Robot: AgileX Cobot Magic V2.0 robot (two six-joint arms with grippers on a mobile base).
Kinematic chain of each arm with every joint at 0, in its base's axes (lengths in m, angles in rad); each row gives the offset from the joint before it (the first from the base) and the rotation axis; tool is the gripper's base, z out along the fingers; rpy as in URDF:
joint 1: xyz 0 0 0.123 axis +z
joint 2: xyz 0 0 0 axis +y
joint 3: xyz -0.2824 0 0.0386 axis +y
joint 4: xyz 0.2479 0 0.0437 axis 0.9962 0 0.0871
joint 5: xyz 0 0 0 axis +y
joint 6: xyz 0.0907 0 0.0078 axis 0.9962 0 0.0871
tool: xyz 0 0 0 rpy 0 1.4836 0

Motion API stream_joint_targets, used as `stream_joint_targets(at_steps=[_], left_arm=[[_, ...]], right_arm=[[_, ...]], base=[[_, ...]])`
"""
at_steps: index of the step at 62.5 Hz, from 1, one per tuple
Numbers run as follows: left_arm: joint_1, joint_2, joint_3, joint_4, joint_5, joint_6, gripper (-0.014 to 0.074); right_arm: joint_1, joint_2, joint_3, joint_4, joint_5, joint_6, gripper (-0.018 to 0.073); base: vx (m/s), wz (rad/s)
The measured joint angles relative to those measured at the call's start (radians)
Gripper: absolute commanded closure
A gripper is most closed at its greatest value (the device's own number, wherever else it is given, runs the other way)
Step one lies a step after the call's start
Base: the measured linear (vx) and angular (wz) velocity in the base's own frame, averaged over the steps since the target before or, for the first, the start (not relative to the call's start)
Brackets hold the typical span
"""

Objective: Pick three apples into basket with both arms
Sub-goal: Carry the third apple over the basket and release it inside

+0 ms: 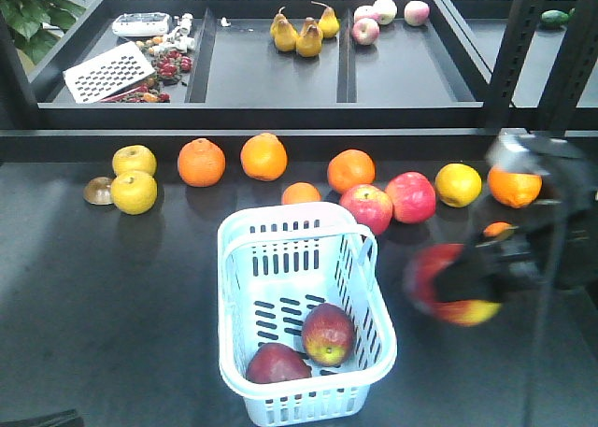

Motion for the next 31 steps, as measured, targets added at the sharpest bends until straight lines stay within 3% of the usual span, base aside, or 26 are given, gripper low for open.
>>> stream_joint_targets(at_steps=[8,15,21,31], left_arm=[[0.000,0.000,0.000,0.000,0.000,0.000,0.0603],[0.000,0.000,0.000,0.000,0.000,0.000,0.0603],[0.000,0.000,0.000,0.000,0.000,0.000,0.0603],[0.000,0.000,0.000,0.000,0.000,0.000,0.0603]], right_arm=[[0.190,0.026,0.002,0.001,-0.143,0.029,0.0533],[0.310,0.083,0.002,0.007,-0.274,0.029,0.0440],[0.370,0.152,0.002,0.010,-0.357,0.029,0.0274],[0.388,0.250,0.002,0.013,-0.408,0.029,-0.0015]], base=[[0.00,0.00],[0.00,0.00],[0.00,0.00],[0.00,0.00]])
